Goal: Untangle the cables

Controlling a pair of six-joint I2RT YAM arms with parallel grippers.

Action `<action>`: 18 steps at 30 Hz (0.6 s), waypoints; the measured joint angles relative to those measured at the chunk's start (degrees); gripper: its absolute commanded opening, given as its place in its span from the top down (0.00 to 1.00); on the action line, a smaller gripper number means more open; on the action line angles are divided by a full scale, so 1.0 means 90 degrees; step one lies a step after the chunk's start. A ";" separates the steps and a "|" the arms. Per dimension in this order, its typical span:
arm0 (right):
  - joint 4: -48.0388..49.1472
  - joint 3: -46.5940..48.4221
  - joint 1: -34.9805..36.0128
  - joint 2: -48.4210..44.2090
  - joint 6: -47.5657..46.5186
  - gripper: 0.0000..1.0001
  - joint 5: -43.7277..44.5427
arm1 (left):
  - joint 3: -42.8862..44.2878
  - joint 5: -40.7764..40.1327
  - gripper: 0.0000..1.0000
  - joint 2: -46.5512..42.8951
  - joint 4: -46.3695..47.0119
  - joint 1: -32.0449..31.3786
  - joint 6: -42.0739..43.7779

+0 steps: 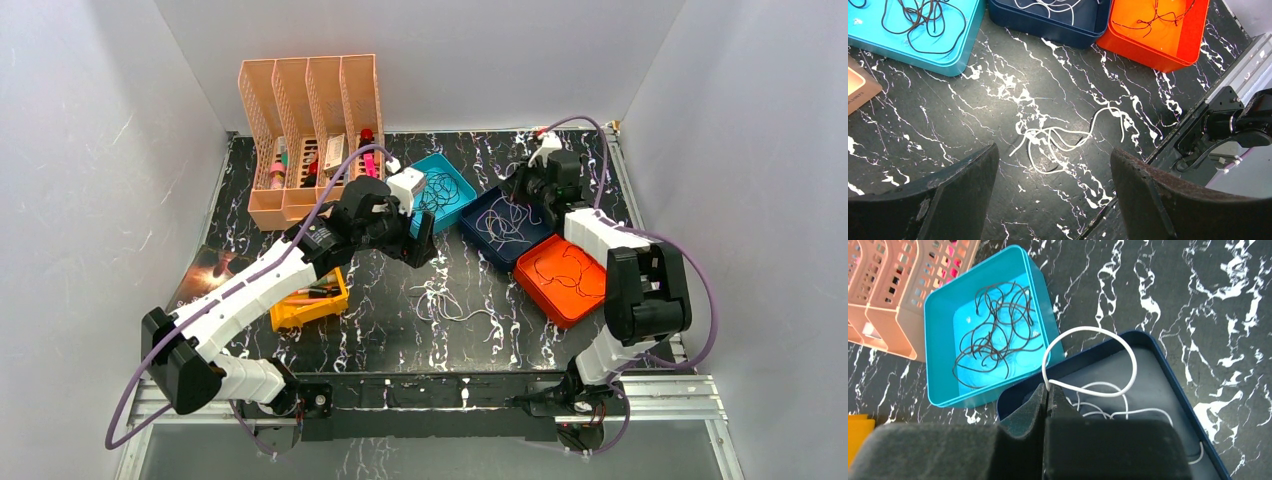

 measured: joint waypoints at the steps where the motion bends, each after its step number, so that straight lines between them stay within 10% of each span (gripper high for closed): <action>1: 0.0000 -0.0053 0.0000 0.0002 -0.0002 0.93 -0.0007 | 0.0000 0.0005 0.19 0.0010 0.0002 0.0000 -0.0007; 18: -0.0410 -0.0393 0.0000 0.0398 0.0209 0.88 0.0146 | -0.0194 0.0063 0.19 0.0058 0.0053 0.0000 -0.0083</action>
